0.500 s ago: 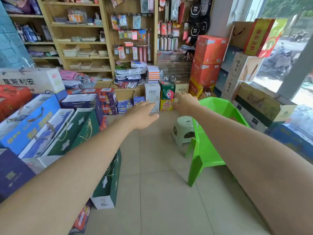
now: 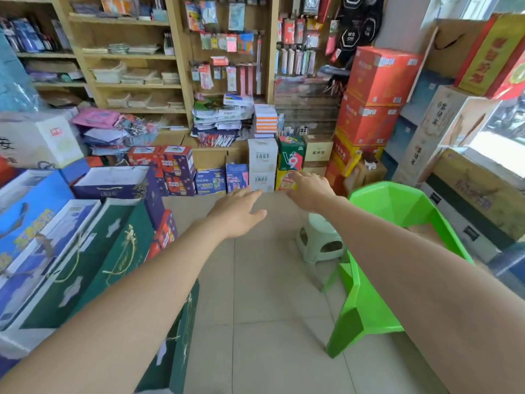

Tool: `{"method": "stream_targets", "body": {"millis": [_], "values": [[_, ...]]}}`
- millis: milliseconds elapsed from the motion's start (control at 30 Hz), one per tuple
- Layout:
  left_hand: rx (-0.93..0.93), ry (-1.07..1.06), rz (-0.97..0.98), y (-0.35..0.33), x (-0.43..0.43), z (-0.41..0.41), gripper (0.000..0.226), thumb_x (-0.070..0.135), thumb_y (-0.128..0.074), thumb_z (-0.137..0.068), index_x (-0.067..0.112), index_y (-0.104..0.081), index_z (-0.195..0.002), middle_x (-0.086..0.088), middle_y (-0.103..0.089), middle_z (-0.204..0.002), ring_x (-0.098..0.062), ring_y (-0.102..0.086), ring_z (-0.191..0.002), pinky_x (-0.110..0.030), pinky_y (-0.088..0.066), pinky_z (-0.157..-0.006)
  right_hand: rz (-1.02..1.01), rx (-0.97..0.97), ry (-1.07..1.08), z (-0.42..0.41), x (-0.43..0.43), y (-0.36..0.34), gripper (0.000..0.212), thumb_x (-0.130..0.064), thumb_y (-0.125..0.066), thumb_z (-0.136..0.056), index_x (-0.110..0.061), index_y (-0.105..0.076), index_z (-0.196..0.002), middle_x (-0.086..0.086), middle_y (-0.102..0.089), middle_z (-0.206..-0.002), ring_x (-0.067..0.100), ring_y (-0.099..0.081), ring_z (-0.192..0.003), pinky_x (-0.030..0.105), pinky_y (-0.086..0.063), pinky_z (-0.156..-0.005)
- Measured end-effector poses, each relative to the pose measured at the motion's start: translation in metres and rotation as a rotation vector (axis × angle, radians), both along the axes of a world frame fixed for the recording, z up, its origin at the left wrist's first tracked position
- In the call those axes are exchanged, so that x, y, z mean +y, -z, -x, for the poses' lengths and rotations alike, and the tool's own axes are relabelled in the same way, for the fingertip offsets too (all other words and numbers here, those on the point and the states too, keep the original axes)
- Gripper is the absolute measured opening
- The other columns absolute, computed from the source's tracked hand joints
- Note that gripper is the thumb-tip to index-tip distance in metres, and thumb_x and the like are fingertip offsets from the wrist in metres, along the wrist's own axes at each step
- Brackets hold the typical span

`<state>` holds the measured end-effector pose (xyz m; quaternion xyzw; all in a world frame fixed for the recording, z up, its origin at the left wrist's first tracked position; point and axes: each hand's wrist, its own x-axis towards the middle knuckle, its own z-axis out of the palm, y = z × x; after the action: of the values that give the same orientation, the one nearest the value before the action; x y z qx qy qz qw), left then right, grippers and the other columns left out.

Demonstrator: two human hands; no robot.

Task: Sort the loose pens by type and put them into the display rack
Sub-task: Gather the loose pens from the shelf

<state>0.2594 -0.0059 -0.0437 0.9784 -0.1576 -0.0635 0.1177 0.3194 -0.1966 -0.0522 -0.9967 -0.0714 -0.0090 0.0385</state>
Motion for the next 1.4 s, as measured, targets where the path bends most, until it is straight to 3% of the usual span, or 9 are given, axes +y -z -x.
{"method": "stream_targets", "body": {"millis": [467,967,1400], "values": [[0.052,0.054,0.027,-0.003,0.043,-0.271,0.060,0.044,-0.036,-0.100,0.024,-0.016,-0.152,-0.001,-0.007,-0.161,-0.020,-0.004,-0.148,-0.042,-0.017,-0.116,-0.015,-0.005,0.043,-0.263,0.041,-0.002,0.050,-0.041,-0.040,-0.099,-0.017,-0.036,-0.144,0.009,-0.043,-0.145,0.031,-0.042,-0.129,0.042,-0.031,-0.105],[0.066,-0.019,0.059,0.018,0.070,-0.581,0.062,0.042,-0.040,-0.100,0.021,-0.016,-0.153,-0.005,-0.008,-0.161,-0.024,-0.007,-0.148,-0.036,-0.016,-0.116,0.003,0.055,-0.046,-0.580,0.071,0.015,0.055,-0.041,-0.037,-0.100,-0.017,-0.028,-0.149,0.007,-0.037,-0.150,0.028,-0.037,-0.135,0.042,-0.028,-0.109],[0.083,-0.005,0.049,0.042,0.142,-0.823,0.059,0.041,-0.037,-0.101,0.020,-0.017,-0.153,0.000,-0.011,-0.160,-0.017,-0.007,-0.147,-0.035,-0.017,-0.115,-0.008,0.104,-0.072,-0.824,0.145,0.040,0.052,-0.039,-0.038,-0.101,-0.015,-0.032,-0.146,0.010,-0.041,-0.147,0.031,-0.039,-0.132,0.041,-0.030,-0.107]]}}
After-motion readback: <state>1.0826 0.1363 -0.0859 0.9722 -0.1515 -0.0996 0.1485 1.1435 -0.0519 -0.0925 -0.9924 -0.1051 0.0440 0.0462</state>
